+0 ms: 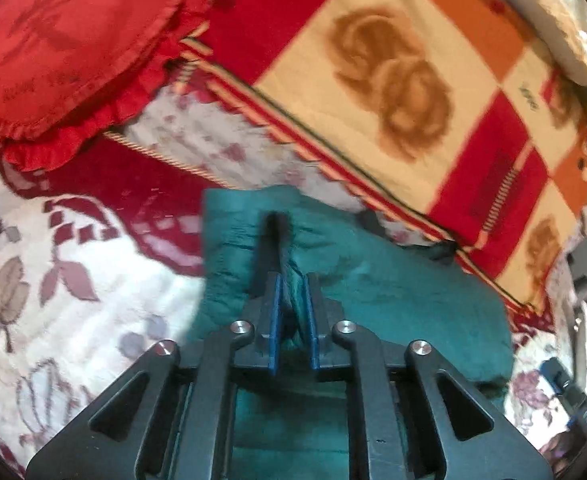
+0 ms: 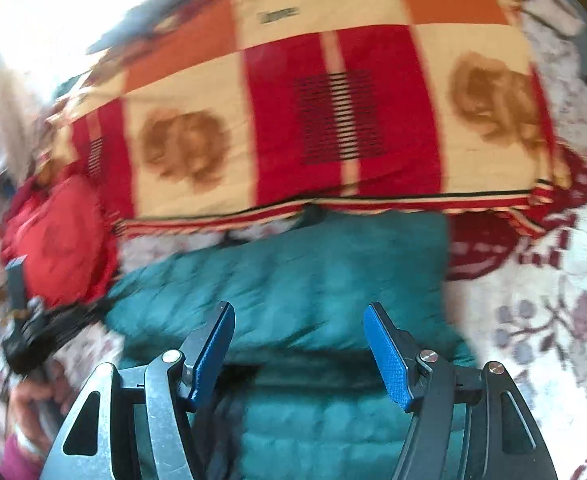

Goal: Fold large clothes

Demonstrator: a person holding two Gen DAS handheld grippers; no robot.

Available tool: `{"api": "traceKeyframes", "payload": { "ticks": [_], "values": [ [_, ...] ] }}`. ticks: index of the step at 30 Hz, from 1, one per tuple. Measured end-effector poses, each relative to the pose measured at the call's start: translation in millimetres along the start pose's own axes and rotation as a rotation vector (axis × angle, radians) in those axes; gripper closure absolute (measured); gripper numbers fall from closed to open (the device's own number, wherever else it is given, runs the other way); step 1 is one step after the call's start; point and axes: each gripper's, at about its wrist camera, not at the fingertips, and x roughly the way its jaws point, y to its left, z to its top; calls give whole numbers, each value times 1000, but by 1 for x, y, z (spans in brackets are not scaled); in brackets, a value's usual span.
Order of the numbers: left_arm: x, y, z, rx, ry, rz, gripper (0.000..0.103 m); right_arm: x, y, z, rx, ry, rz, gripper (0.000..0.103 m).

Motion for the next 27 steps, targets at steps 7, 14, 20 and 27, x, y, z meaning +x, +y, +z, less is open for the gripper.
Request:
{"api": "traceKeyframes", "payload": {
  "ticks": [7,14,20,27],
  "values": [
    [29,28,-15,-51,74,5,98,49,-1,5,-46,82,-57,38],
    [13,28,-10,-124,81,-93,76,97,22,-23,-160,187,-97,34],
    [1,24,-10,-158,4,-134,34,98,30,-32,-243,187,-131,33],
    [5,22,-11,-217,24,-177,34,48,12,-17,-172,126,-51,33]
  ]
}}
